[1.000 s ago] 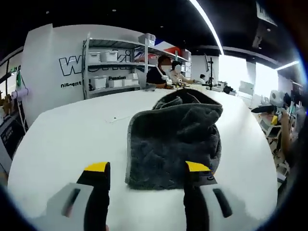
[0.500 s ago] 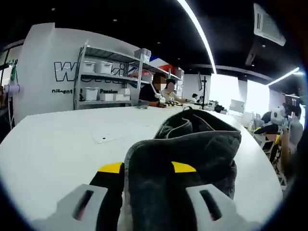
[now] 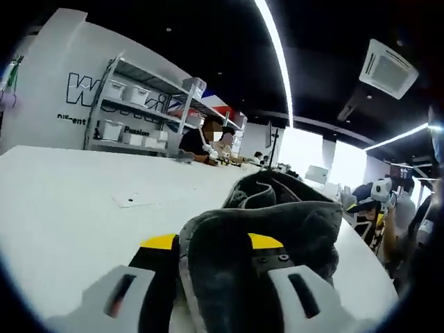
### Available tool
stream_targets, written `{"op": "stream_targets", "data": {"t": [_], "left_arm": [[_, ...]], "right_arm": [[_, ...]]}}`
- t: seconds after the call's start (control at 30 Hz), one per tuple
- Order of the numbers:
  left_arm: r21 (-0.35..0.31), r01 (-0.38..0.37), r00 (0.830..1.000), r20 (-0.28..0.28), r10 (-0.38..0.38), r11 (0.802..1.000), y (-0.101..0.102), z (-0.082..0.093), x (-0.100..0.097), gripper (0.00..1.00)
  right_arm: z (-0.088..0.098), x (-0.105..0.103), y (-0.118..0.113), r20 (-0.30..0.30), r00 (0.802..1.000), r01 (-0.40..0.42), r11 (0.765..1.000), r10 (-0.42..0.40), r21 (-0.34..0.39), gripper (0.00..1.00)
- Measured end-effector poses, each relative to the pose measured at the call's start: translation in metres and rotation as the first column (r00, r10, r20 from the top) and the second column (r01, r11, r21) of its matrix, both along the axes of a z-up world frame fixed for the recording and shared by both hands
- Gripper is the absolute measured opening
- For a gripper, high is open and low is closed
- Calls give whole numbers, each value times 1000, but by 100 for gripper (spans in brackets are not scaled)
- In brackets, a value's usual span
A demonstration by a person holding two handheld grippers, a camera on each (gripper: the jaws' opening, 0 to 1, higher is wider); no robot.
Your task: Fold the towel on the table until its edges align and the towel forms a compact rectangular stack.
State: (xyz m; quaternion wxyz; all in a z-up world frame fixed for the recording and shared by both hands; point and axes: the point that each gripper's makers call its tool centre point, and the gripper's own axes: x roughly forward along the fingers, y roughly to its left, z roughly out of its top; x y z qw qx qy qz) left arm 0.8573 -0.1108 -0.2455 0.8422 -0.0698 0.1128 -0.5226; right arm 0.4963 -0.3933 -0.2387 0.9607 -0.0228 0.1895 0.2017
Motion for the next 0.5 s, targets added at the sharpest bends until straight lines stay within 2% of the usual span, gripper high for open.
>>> {"op": "stream_targets", "data": {"t": [0.07, 0.17, 0.3, 0.37, 0.4, 0.5], "left_arm": [[4, 14, 1000, -6, -14, 1000, -1, -1, -6, 30], [5, 42, 999, 12, -43, 999, -1, 4, -18, 12], [-24, 121, 992, 35, -120, 992, -4, 21, -49, 9], [-39, 142, 989, 47, -141, 989, -6, 26, -56, 8], [-91, 207, 977, 76, -200, 974, -8, 43, -86, 8], [-119, 301, 952, 99, -290, 946, -13, 56, -128, 8]], "right_arm": [[-2, 1, 2, -5, 1000, -5, 1000, 5, 4, 90], [-5, 2, 5, -14, 1000, -16, 1000, 16, 3, 89], [-7, 5, 8, -22, 999, -25, 1000, 25, 0, 89], [-7, 6, 8, -22, 999, -26, 1000, 26, 1, 89], [-8, 7, 11, -23, 999, -32, 999, 32, 5, 88], [-8, 10, 15, -25, 999, -39, 999, 39, 6, 88]]}}
